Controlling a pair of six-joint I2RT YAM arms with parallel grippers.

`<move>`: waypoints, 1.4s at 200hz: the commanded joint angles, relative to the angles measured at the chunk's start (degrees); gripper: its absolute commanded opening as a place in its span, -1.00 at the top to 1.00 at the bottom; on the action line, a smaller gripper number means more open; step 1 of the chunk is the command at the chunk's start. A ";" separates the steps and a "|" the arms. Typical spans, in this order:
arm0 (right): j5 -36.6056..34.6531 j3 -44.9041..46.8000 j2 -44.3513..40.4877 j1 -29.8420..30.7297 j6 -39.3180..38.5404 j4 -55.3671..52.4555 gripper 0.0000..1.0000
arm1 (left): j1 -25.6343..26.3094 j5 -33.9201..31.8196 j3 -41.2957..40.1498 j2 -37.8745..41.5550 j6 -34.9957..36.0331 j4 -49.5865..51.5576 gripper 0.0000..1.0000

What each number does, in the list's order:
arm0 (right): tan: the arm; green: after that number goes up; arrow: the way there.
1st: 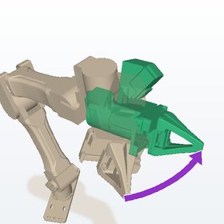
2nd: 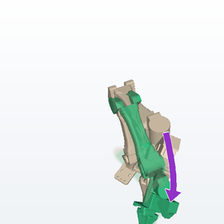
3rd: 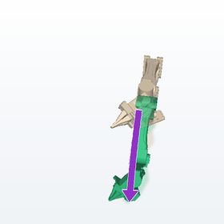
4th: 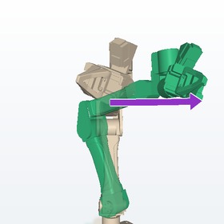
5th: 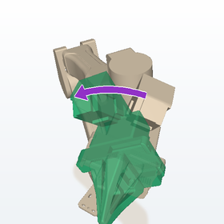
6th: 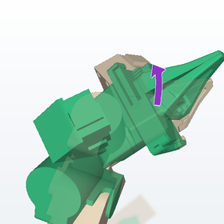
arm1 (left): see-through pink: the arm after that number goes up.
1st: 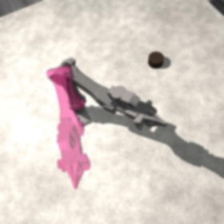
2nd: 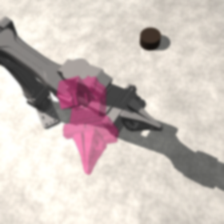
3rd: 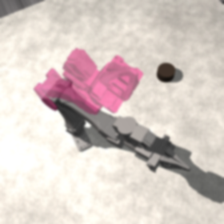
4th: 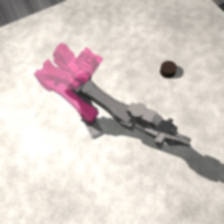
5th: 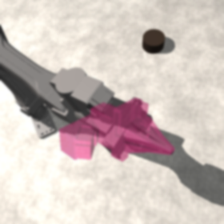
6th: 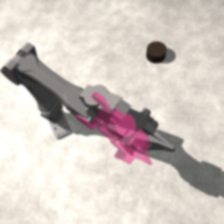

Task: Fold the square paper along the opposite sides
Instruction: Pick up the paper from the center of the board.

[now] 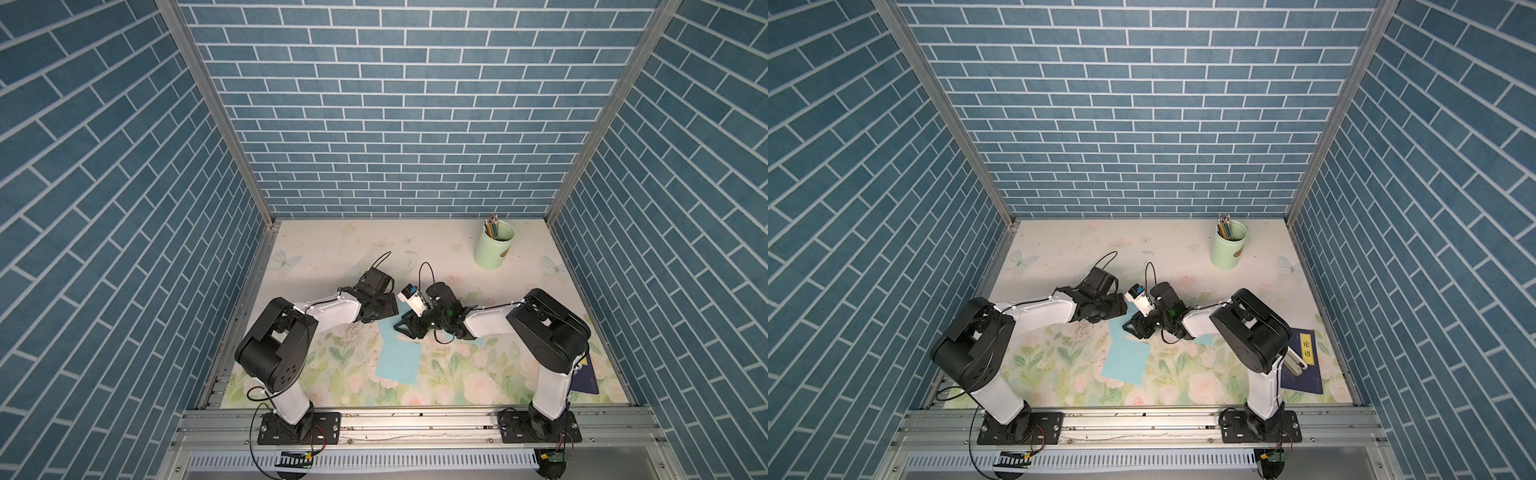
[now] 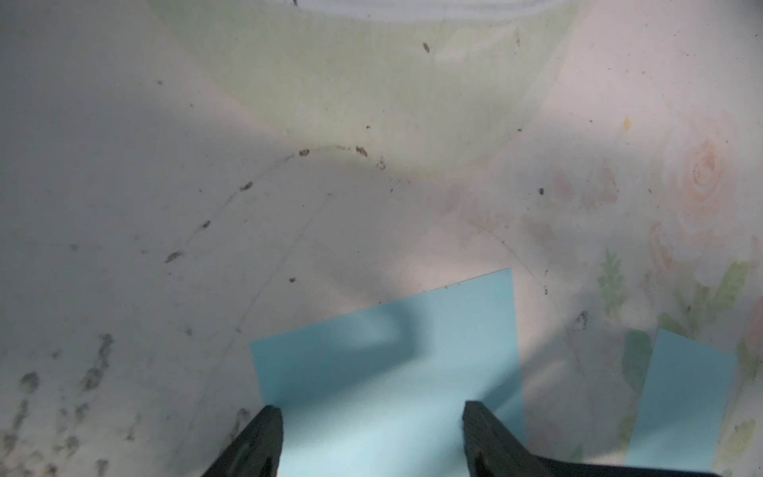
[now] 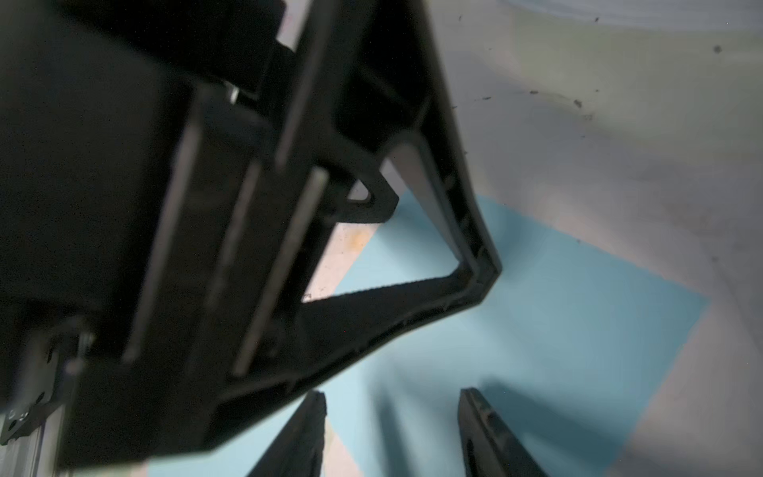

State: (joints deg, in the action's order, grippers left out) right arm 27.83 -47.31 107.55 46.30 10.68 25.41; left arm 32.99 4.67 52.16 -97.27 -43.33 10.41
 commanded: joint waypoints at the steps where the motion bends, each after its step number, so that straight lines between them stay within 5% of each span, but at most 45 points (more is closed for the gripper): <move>1: -3.80 -0.61 -4.76 -0.56 -1.27 -3.92 -0.07 | 0.07 -2.58 -0.22 -1.40 -0.03 3.04 -0.45; 58: -11.05 1.61 -8.77 -2.05 0.49 -12.76 -0.06 | 0.13 -4.07 -0.30 0.16 0.12 4.47 -0.50; 158: -2.35 1.32 -0.85 0.41 4.08 -4.57 -0.10 | 0.12 -0.90 -2.57 -2.00 -0.61 0.98 -0.78; 211: 0.55 -0.70 1.95 1.07 5.20 -1.24 -0.10 | 0.06 -1.55 -3.03 -2.40 -1.68 0.06 -0.65; 280: -10.46 0.03 -8.32 -2.10 4.57 -14.28 -0.07 | 0.14 -7.56 -1.63 2.39 -1.01 4.50 -0.67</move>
State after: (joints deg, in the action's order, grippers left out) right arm 22.15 -47.00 102.08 45.25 13.72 18.85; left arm 33.26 -0.10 51.18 -96.31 -44.38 10.13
